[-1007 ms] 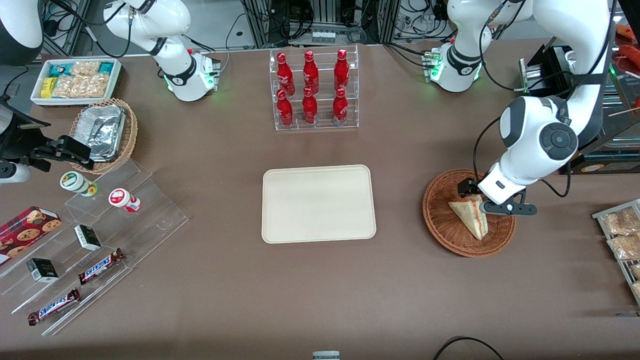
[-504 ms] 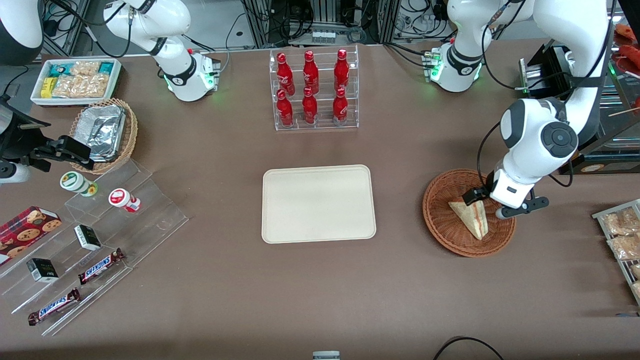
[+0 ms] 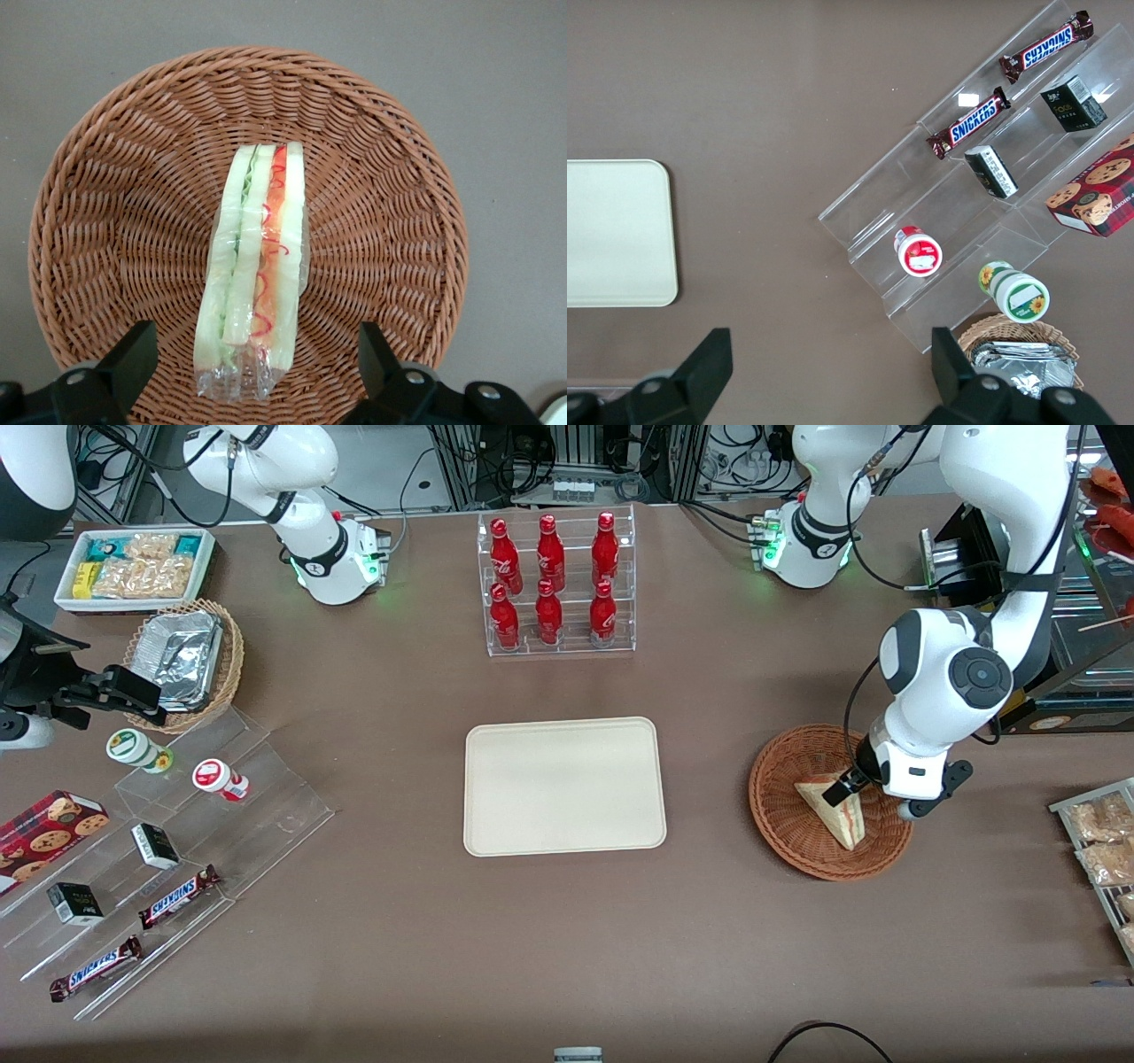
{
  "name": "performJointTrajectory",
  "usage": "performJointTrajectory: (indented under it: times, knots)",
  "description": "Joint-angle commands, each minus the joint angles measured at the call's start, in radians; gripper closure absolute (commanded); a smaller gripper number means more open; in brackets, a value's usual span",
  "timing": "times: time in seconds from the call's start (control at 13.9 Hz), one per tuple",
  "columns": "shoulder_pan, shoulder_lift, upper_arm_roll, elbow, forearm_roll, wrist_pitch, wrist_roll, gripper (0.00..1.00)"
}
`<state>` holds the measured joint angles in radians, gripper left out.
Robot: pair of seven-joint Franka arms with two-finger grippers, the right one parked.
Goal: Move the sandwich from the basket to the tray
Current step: 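Lower the left gripper and close it on the wrapped sandwich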
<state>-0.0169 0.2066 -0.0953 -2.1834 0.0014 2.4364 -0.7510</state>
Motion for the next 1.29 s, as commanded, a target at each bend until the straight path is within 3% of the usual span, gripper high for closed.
performJointTrajectory:
  times: [0.0, 0.58, 0.65, 0.79, 0.86, 1.22]
  knots:
    - [0.000, 0.023, -0.003, -0.002, -0.011, 0.027, -0.021, 0.00]
    - [0.000, 0.091, -0.003, 0.002, -0.017, 0.067, -0.022, 0.00]
    - [0.000, 0.094, -0.003, 0.002, -0.018, 0.067, -0.027, 0.15]
    - [0.000, 0.094, -0.003, 0.001, -0.018, 0.066, -0.041, 0.77]
    - [0.000, 0.091, -0.003, -0.001, -0.018, 0.061, -0.041, 1.00]
    - [0.000, 0.048, -0.003, 0.033, -0.009, -0.041, -0.016, 1.00]
